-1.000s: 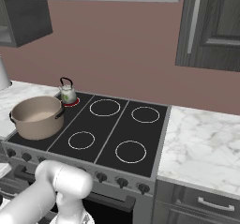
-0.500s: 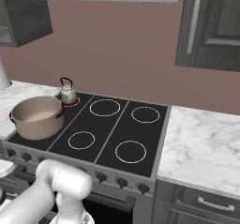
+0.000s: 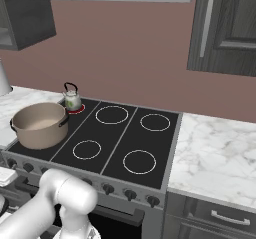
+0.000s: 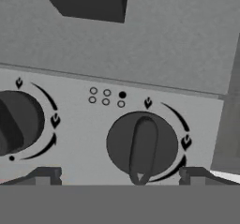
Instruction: Pick the kettle from the cabinet and place it on a stove burner. Then pick the pot from the counter and place it on another stove burner. Finally, turn both burners on.
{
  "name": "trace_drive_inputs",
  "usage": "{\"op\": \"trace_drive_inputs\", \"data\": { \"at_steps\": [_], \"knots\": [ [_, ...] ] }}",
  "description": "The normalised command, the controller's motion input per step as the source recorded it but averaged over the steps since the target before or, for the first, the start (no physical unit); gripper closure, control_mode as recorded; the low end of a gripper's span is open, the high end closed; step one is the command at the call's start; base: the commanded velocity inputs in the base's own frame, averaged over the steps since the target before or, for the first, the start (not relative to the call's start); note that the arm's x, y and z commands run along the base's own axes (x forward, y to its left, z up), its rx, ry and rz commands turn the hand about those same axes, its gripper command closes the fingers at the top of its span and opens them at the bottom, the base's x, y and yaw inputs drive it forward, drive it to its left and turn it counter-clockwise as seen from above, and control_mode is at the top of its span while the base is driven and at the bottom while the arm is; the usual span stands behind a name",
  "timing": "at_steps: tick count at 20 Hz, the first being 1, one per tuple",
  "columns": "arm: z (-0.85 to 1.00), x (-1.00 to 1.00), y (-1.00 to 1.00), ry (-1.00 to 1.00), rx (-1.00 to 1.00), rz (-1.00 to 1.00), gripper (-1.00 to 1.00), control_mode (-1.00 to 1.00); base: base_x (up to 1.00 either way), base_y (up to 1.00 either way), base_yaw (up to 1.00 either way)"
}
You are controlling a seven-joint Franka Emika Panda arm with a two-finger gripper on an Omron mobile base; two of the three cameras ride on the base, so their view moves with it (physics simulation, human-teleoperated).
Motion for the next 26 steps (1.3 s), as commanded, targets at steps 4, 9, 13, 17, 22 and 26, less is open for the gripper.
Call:
{"op": "trace_drive_inputs", "data": {
  "at_steps": [4, 9, 13, 17, 22, 26],
  "knots": [
    [-0.18, 0.14, 0.09, -0.01, 0.00, 0.00, -1.00, -1.00, 0.00, 0.00, 0.00],
    [-0.17, 0.10, 0.01, -0.03, 0.01, 0.00, -1.00, -1.00, 0.00, 0.00, 0.00],
    [-0.11, 0.09, 0.07, -0.02, 0.01, 0.00, -1.00, -1.00, 0.00, 0.00, 0.00],
    [0.00, 0.03, 0.08, -0.04, 0.01, 0.00, -1.00, -1.00, 0.00, 0.00, 0.00],
    [0.00, 0.00, 0.09, -0.02, 0.00, 0.00, -1.00, -1.00, 0.00, 0.00, 0.00],
    [0.11, 0.00, 0.00, -0.02, 0.00, 0.00, -1.00, -1.00, 0.00, 0.00, 0.00]
  ]
}}
